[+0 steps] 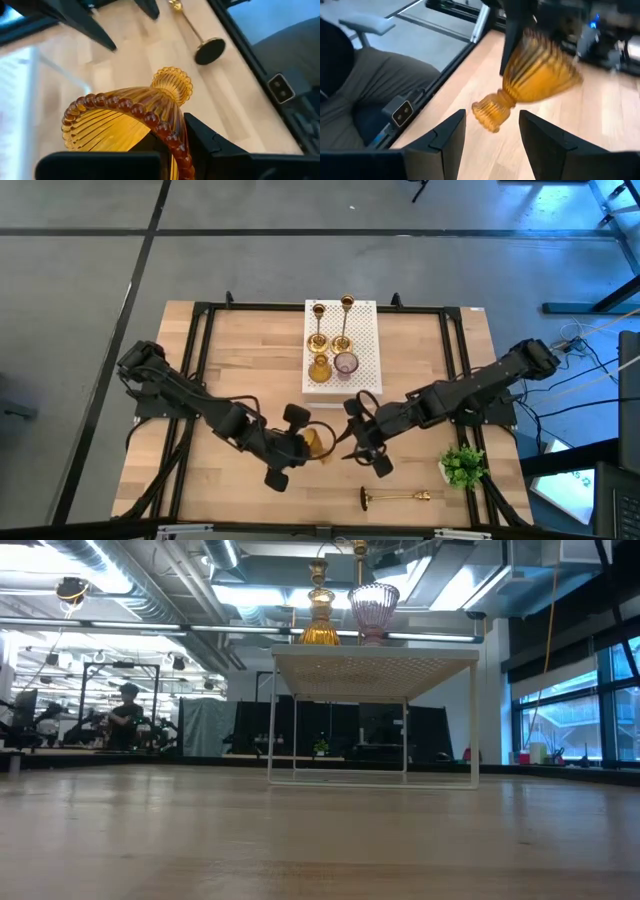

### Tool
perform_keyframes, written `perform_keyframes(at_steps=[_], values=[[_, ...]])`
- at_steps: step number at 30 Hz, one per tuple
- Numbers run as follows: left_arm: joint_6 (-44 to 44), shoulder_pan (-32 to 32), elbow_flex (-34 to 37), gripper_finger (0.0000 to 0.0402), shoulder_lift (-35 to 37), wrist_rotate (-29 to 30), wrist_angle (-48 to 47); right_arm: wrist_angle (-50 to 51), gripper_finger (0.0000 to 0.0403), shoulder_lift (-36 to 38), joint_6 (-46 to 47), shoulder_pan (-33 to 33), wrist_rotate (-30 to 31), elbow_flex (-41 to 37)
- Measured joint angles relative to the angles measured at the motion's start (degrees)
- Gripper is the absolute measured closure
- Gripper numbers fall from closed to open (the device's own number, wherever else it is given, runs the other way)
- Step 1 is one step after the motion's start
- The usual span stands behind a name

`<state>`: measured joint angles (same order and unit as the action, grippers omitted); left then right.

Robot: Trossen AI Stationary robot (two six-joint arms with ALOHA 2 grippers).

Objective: Pick & Place candle stick holders
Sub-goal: Put the yellow glass candlestick holder

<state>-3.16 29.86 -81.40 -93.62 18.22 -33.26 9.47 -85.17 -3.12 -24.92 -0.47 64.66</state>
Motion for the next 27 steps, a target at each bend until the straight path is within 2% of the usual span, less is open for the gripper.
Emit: perform_keyframes(at_steps=[4,10,15,21,27], values=[[0.24,1.49,-4.74,0.0380,0.09,4.74,-6.15,-0.52,0.0217,0.00,2.29,0.60,0.89,0.50],[-3.40,3.91,-10.41,0.0380,0.07,12.33,-14.21,-0.55,0.0217,0.00,1.32,0.62,6.49,0.50],[-4.09,7.18,-11.14,0.0380,0.04,15.94,-15.34,-1.02,0.0217,0.00,-0.54,0.62,8.00,0.49],[-6.95,10.02,-11.14,0.0380,0.02,23.47,-17.15,-1.07,0.0217,0.00,-1.41,0.62,7.98,0.48],[-6.79,12.31,-11.14,0.0380,0.02,24.24,-19.58,-2.42,0.0217,0.00,-1.41,0.76,7.98,0.48]])
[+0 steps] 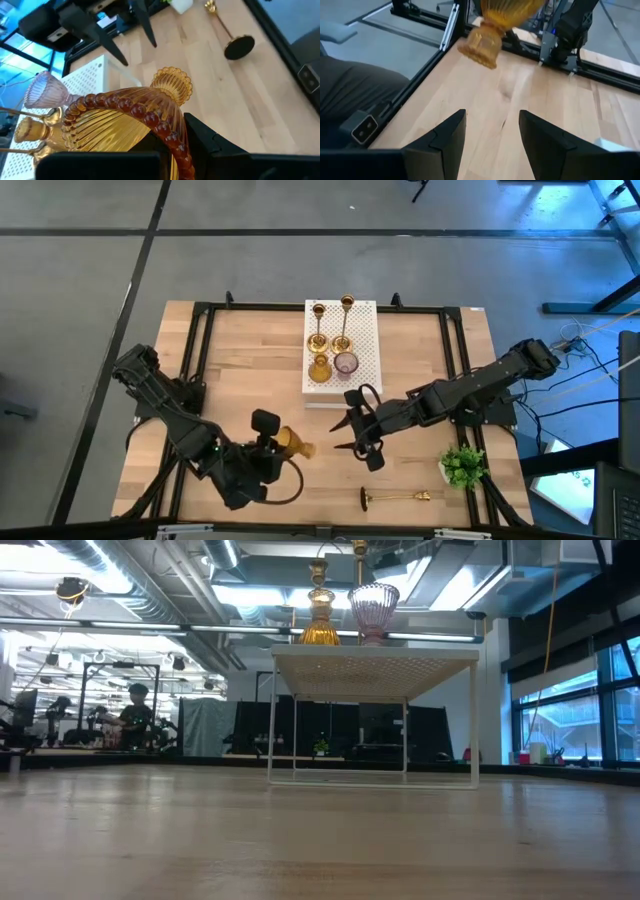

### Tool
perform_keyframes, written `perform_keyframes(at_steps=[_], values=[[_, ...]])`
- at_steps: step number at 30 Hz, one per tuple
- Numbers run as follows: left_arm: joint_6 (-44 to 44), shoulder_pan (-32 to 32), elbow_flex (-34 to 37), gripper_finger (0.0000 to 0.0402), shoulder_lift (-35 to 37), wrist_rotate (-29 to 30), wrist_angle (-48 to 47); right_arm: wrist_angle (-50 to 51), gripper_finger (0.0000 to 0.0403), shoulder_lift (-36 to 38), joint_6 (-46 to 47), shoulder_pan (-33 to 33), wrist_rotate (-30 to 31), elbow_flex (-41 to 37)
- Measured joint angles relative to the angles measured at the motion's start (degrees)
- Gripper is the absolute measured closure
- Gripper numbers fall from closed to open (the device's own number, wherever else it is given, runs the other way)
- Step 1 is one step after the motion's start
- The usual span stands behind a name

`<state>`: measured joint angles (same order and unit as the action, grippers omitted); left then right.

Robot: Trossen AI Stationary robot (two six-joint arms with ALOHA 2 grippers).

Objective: Pick & Place candle stick holders
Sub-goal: Put the yellow glass candlestick holder

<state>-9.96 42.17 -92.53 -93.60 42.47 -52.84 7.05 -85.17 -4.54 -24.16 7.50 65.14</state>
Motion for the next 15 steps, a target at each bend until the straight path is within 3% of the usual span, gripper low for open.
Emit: perform_keyframes(at_steps=[3,8,15], values=[[-0.52,-0.02,0.00,0.0380,0.00,-1.04,-2.50,-1.05,0.0217,0.00,0.00,0.15,0.00,0.00],[-4.03,-1.47,0.00,0.0380,0.00,-7.57,-8.18,-1.80,0.0217,-0.02,-0.81,0.26,-0.02,-0.02],[-5.90,-5.24,0.00,0.0380,-0.02,-18.67,-12.30,-1.37,0.0217,-3.64,-14.60,-0.63,-0.06,-0.09]])
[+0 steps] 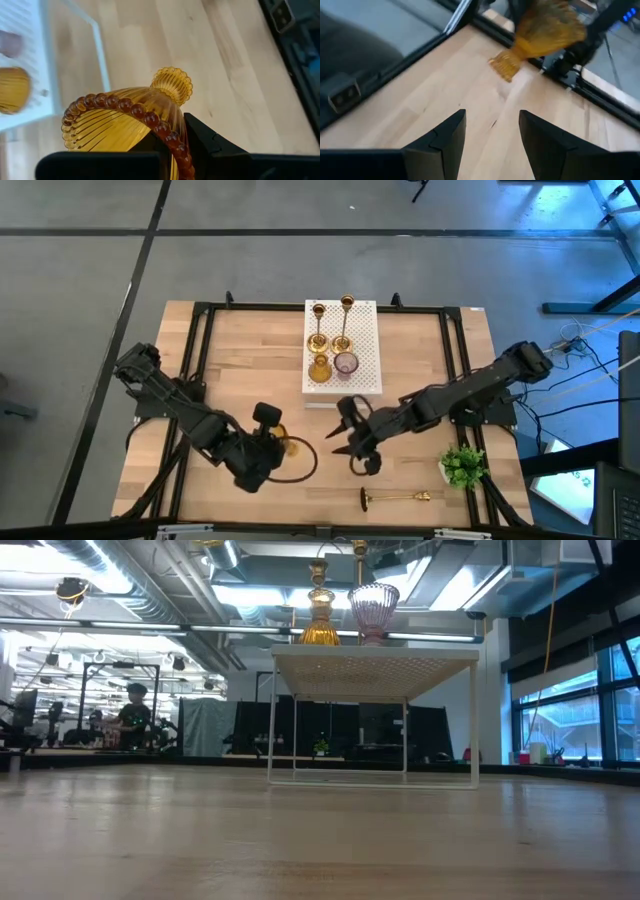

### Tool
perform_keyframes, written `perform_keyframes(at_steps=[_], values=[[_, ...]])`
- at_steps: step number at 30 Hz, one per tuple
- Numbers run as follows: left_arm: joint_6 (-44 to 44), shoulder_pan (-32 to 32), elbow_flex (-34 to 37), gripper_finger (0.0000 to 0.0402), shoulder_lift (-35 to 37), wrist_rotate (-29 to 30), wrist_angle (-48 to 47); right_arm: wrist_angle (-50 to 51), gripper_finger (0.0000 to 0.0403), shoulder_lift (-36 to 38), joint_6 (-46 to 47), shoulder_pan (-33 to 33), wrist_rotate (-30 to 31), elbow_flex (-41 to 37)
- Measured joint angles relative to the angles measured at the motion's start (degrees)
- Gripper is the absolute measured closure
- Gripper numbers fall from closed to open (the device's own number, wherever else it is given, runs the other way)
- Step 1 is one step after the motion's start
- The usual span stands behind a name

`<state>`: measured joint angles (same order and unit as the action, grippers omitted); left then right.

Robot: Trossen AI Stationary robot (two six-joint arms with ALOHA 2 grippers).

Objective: Pick & Place candle stick holders
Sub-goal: Put the yellow glass candlestick holder

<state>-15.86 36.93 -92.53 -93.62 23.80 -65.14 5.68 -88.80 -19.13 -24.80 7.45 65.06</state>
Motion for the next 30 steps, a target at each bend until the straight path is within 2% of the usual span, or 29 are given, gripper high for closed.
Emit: perform_keyframes(at_steps=[3,6,12,16,19,23,28,30], values=[[-0.03,-1.41,0.00,0.0380,-0.02,-3.77,-1.69,-1.49,0.0217,-2.44,-5.01,0.00,-0.13,0.00],[-1.93,-2.88,0.00,0.0380,-0.60,-5.85,-5.92,-3.62,0.0217,-4.60,-5.16,0.51,-0.11,0.00],[-7.16,-4.44,0.00,0.0380,-4.82,-9.22,-18.24,-2.19,0.0217,-5.29,2.54,0.94,-0.11,0.00],[-7.14,-4.96,-1.48,0.0380,-8.20,-10.38,-21.42,-1.03,0.0217,-3.47,8.40,0.26,-0.95,0.00],[-6.21,-4.98,-6.85,0.0380,-10.45,-9.40,-23.00,-1.05,0.0217,-2.16,9.39,-0.79,-3.31,0.02],[-6.38,-5.53,-18.37,0.0380,-13.98,-8.69,-25.04,0.20,0.0217,0.93,8.92,-1.81,-4.66,0.07],[-6.71,-7.80,-33.98,0.0380,-17.50,-9.95,-24.85,25.06,0.0217,6.95,21.36,-1.79,-4.60,7.84],[-5.44,-8.69,-38.49,0.0380,-18.94,-10.59,-24.88,31.53,0.0217,9.61,26.46,-2.25,-4.53,8.91]])
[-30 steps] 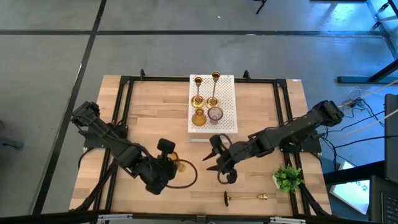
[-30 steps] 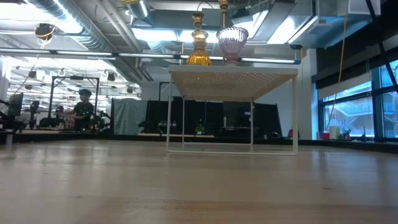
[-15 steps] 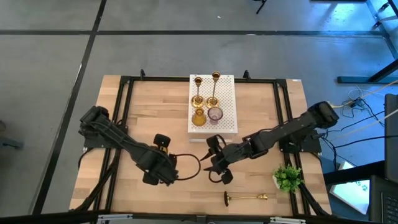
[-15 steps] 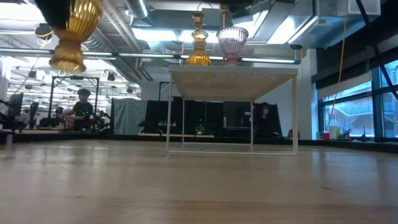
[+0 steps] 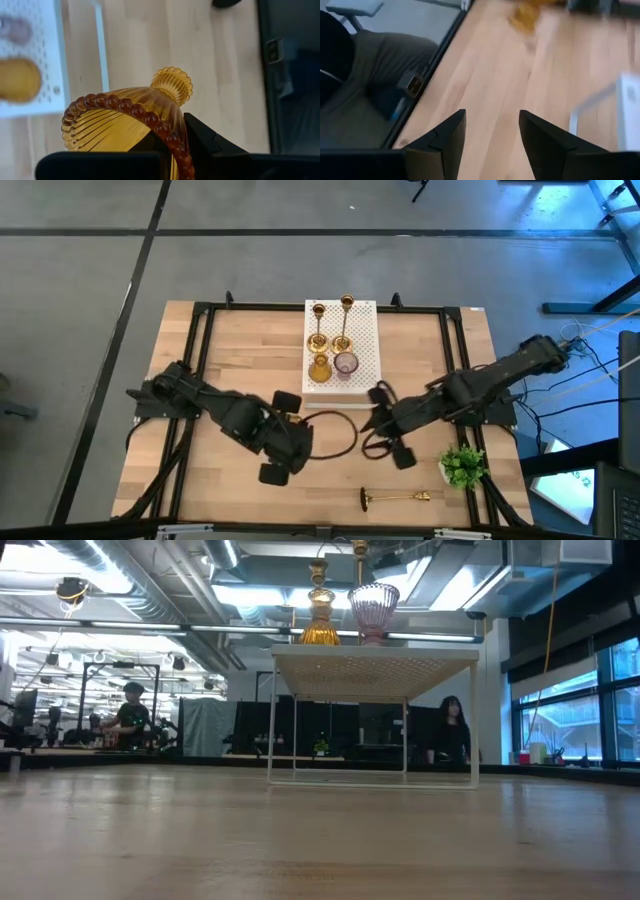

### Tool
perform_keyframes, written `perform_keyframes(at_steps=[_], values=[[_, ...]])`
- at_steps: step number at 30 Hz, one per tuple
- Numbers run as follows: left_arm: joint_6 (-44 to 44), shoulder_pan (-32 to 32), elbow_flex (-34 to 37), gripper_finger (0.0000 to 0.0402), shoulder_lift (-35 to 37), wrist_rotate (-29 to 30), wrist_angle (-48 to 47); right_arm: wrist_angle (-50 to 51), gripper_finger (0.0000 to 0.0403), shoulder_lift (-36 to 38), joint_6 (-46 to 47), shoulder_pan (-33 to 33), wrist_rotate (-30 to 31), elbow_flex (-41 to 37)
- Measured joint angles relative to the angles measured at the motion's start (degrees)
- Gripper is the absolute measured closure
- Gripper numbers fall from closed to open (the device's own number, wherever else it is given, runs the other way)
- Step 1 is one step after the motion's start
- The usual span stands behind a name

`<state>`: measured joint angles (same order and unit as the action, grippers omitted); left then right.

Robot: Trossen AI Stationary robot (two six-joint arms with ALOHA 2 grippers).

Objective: Pick & Place candle stick holders
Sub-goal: Put the yellow glass candlestick holder

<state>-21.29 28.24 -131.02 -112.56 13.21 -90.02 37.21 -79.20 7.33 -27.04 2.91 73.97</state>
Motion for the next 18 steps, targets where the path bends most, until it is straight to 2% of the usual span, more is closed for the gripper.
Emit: perform_keyframes(at_steps=[3,10,14,18], values=[[2.88,-1.65,-4.07,0.0380,-1.48,-1.46,0.30,3.36,0.0217,3.17,5.51,-2.63,2.51,-1.30],[6.74,-6.66,-3.30,0.0380,-1.93,-3.47,-0.09,6.60,0.0217,8.46,14.24,-5.36,15.85,-4.59],[9.43,-8.14,-3.29,0.0380,-1.93,-2.74,-0.06,7.15,0.0217,9.25,14.49,-4.62,19.52,-6.56],[13.36,-9.06,-3.29,0.0380,-1.94,-2.19,-0.06,5.15,0.0217,8.98,10.28,-1.70,18.71,-8.83]])
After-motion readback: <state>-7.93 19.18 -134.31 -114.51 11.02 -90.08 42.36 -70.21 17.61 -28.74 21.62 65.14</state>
